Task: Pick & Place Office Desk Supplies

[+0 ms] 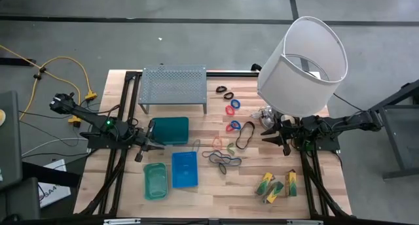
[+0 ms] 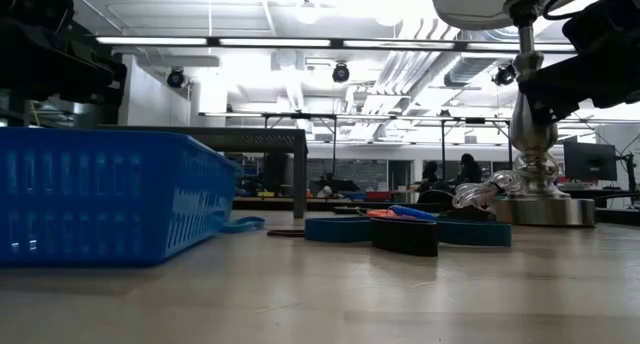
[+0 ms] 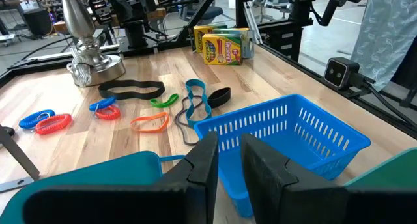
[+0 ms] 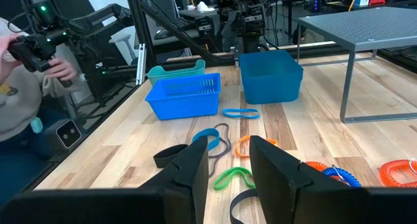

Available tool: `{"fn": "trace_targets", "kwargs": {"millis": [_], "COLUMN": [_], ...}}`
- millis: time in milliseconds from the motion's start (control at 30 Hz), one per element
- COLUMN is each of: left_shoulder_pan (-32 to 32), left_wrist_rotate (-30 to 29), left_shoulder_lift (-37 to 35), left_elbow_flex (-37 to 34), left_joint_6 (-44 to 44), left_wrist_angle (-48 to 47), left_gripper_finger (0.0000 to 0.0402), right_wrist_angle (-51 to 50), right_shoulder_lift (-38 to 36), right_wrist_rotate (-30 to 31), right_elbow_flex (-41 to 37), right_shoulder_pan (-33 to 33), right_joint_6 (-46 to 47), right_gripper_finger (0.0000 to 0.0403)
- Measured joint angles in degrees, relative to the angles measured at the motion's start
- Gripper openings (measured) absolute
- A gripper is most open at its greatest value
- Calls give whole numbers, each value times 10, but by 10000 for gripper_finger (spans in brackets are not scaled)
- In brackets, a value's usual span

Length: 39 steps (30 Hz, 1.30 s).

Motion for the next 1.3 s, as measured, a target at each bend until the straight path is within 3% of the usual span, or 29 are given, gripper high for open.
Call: {"fn": "trace_targets", "kwargs": {"millis": [200,433,767,1300], "left_shoulder_pan": [0,0,0,0], "left_wrist_rotate": [-1,-51,-142,-231], "left_shoulder_lift": [0,0,21,290], "left_elbow_flex": [0,3,61,288], "left_joint_6": [0,-20,-20,49], "left_wrist_angle": [0,4,14,13], "left_gripper_finger": [61,61,61,61], "right_wrist_angle": [0,0,0,0], "right_shoulder_lift": [0,0,0,0], "right_wrist_rotate": [0,0,0,0], "right_elbow_flex": [0,0,0,0], "right_shoulder_pan": [0,0,0,0], "right_joint_6": [0,0,0,0], "right_gripper_finger": [101,101,100,101]}}
